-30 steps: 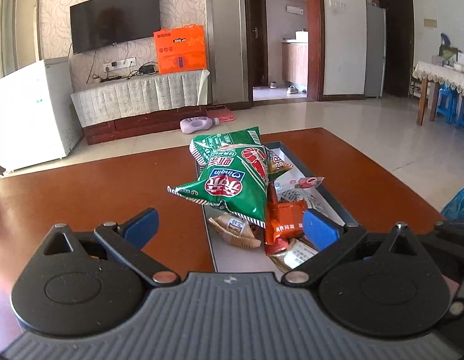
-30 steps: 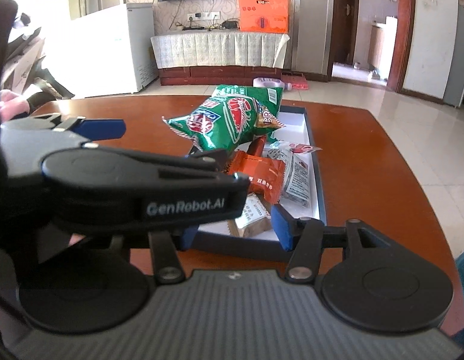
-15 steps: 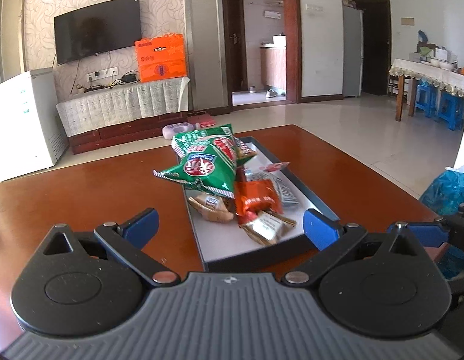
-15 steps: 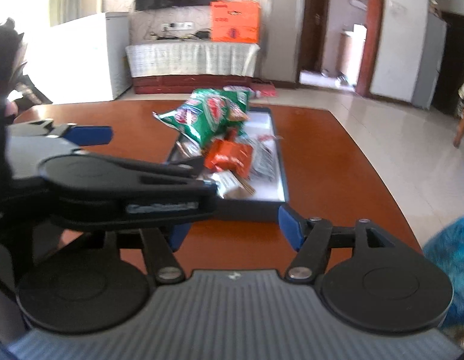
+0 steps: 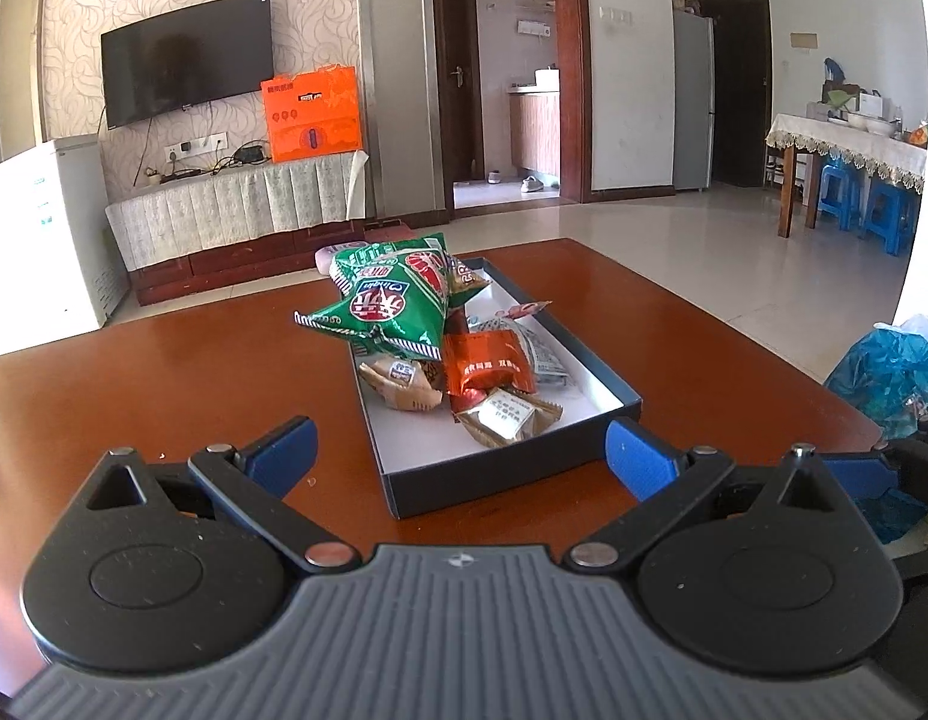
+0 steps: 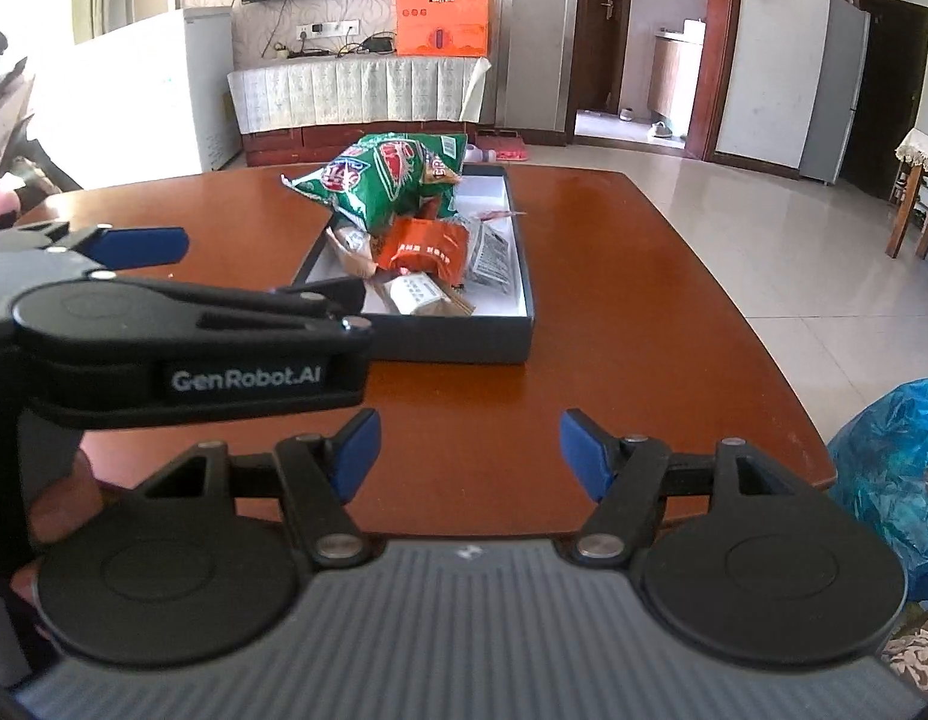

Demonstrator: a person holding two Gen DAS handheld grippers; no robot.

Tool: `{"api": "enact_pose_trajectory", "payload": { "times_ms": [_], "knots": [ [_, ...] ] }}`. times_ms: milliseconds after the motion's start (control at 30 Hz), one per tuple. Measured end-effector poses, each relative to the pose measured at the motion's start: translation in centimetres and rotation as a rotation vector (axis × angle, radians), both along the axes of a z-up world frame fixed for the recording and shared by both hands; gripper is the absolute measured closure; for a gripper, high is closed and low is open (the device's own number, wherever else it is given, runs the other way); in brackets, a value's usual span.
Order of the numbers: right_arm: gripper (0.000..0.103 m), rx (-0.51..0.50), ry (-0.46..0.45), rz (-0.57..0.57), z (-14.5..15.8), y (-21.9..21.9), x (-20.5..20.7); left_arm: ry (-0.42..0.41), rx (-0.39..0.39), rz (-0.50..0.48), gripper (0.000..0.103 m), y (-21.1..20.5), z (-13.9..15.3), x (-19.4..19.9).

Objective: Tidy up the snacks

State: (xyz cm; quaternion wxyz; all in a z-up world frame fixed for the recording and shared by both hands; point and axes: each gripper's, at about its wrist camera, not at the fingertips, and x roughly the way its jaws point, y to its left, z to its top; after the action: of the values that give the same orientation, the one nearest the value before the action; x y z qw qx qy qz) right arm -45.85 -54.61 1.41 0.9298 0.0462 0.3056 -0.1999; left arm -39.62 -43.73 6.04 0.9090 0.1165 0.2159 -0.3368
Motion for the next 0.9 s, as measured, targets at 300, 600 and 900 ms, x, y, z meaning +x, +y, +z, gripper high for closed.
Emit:
{"api": "enact_pose_trajectory", "payload": {
  "times_ms": [300,600,900],
  "knots": [
    [0.034,0.006,0.011,0.008,-0.26,0.09,0.09,0.010,0.011,0.014,0.000,-0.06,-0.14,0.31],
    [0.034,0.013,0.014,0.015,-0.34,0.00,-0.07,0.016,0.006,0.022,0.000,-0.08,-0.33,0.71],
    [0.034,0.017,0.020,0.025,-0.47,0.14,-0.05,0.012,-0.005,0.007,0.000,-0.16,-0.25,0.36]
  ]
}}
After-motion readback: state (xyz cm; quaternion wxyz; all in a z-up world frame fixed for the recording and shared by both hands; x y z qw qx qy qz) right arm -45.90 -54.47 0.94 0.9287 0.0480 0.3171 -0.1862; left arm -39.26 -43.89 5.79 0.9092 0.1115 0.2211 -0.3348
